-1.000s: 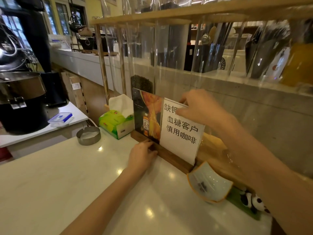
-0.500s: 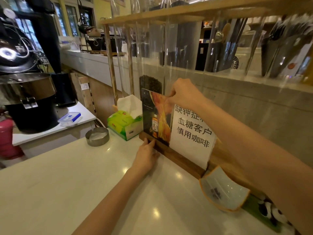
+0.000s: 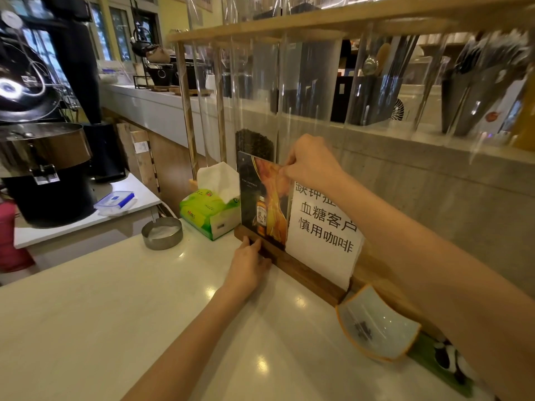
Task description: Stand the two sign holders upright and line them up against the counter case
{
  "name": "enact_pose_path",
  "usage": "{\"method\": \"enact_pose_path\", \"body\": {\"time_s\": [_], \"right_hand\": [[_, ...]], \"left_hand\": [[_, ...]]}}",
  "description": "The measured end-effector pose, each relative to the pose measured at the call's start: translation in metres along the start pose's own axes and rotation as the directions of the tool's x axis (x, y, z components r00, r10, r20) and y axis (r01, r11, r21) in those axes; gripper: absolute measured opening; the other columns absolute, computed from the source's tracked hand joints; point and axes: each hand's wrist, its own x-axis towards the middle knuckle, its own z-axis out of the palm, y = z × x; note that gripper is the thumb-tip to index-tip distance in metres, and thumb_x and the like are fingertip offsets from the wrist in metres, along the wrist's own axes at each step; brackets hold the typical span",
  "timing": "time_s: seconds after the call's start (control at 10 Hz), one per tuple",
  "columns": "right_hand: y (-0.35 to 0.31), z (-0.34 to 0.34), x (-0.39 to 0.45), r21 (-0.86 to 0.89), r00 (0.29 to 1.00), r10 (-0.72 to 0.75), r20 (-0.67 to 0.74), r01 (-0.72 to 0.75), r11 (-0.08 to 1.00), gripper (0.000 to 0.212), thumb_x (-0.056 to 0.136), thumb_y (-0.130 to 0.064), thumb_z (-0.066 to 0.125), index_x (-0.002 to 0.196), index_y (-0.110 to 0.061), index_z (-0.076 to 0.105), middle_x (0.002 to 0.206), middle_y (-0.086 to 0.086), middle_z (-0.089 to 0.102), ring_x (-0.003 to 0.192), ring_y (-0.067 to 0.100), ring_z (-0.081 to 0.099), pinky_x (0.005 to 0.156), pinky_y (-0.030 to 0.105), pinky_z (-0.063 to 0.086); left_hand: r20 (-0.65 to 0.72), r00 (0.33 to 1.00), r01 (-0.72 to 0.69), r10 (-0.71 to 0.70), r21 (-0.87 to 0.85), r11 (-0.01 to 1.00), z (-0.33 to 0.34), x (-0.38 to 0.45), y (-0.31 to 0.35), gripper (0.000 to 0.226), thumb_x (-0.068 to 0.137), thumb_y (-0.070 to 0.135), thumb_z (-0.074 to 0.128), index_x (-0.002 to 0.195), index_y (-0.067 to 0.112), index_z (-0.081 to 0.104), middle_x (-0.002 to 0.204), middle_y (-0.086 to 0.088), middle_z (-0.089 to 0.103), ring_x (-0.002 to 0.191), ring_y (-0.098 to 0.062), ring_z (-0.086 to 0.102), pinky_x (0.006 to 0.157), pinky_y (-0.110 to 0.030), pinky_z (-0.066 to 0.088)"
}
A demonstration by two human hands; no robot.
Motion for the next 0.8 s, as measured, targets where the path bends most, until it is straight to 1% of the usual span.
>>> {"method": "enact_pose_path", "body": {"time_s": [0.1,0.2,0.3,0.4,0.5,0.6,0.7,0.8], "right_hand": [[0.000,0.002,0.001,-0.013,1.000,0.022,0.005,-0.022,1.000,0.009,0.075,-0.012,0.069,0.080,-0.005,0.072,0.080,0.011,0.072,0.071,0.020,0.066,0.064,0.034,0.058],[0.000,0.001,0.000,-0.013,1.000,0.031,-0.001,-0.031,0.999,0.009,0.075,-0.011,0.068,0.080,-0.004,0.071,0.081,0.013,0.072,0.072,0.023,0.066,0.065,0.036,0.057],[0.000,0.001,0.000,-0.011,1.000,0.023,0.002,-0.023,1.000,0.011,0.077,-0.010,0.066,0.082,-0.001,0.071,0.083,0.016,0.072,0.074,0.026,0.068,0.066,0.038,0.057],[0.000,0.001,0.001,0.009,0.999,0.027,0.026,-0.027,1.000,0.013,0.077,-0.010,0.066,0.084,0.000,0.070,0.085,0.017,0.071,0.076,0.028,0.067,0.069,0.040,0.058],[0.000,-0.003,0.001,0.061,0.996,0.026,0.090,-0.032,0.998,0.020,0.077,-0.012,0.068,0.091,0.001,0.068,0.090,0.014,0.068,0.074,0.020,0.062,0.062,0.028,0.054],[-0.001,-0.009,-0.002,0.074,0.986,0.017,0.163,-0.029,0.997,0.023,0.078,-0.017,0.068,0.093,0.001,0.068,0.094,0.014,0.068,0.063,0.011,0.055,0.054,0.016,0.043],[0.000,-0.011,-0.008,0.100,0.987,-0.009,0.159,-0.007,0.995,0.032,0.083,-0.026,0.062,0.098,0.003,0.064,0.098,0.019,0.069,0.075,0.025,0.064,0.066,0.032,0.052],[-0.001,-0.011,-0.015,0.153,0.999,-0.002,0.046,-0.005,0.988,0.037,0.088,-0.034,0.052,0.106,-0.003,0.059,0.099,0.017,0.068,0.089,0.030,0.065,0.080,0.042,0.054]], "left_hand": [[-0.006,1.000,-0.002,0.002,-0.012,1.000,0.002,0.000,-0.003,0.030,0.083,0.019,0.054,0.111,0.008,0.054,0.105,-0.002,0.039,0.089,-0.014,0.043,0.071,-0.014,0.031],[0.003,1.000,0.010,-0.010,-0.015,1.000,0.003,0.001,-0.002,0.033,0.084,0.020,0.054,0.115,0.009,0.053,0.113,-0.007,0.045,0.100,-0.022,0.050,0.075,-0.016,0.033],[0.011,1.000,0.014,-0.014,0.002,1.000,0.004,0.002,-0.001,0.039,0.085,0.021,0.053,0.121,0.010,0.048,0.129,-0.012,0.043,0.110,-0.024,0.049,0.079,-0.015,0.032],[0.035,0.999,0.010,-0.010,0.023,1.000,0.001,0.000,0.002,0.044,0.086,0.021,0.052,0.127,0.009,0.043,0.135,-0.014,0.039,0.114,-0.025,0.049,0.087,-0.019,0.037],[0.050,0.999,0.012,-0.014,0.048,0.999,-0.003,0.005,-0.001,0.038,0.086,0.025,0.051,0.120,0.009,0.050,0.124,-0.013,0.047,0.103,-0.023,0.049,0.082,-0.023,0.037],[0.102,0.994,0.046,-0.049,0.036,0.998,-0.015,0.013,-0.002,0.030,0.086,0.027,0.051,0.110,0.010,0.059,0.115,-0.013,0.059,0.092,-0.018,0.052,0.075,-0.024,0.037],[0.131,0.991,0.011,-0.013,0.020,1.000,-0.026,0.013,-0.003,0.032,0.087,0.028,0.050,0.112,0.011,0.061,0.116,-0.009,0.063,0.102,-0.021,0.057,0.084,-0.028,0.044],[0.118,0.993,-0.013,0.011,0.020,1.000,-0.038,0.009,-0.004,0.031,0.086,0.026,0.052,0.111,0.010,0.061,0.116,-0.009,0.064,0.103,-0.021,0.059,0.087,-0.031,0.049]]}}
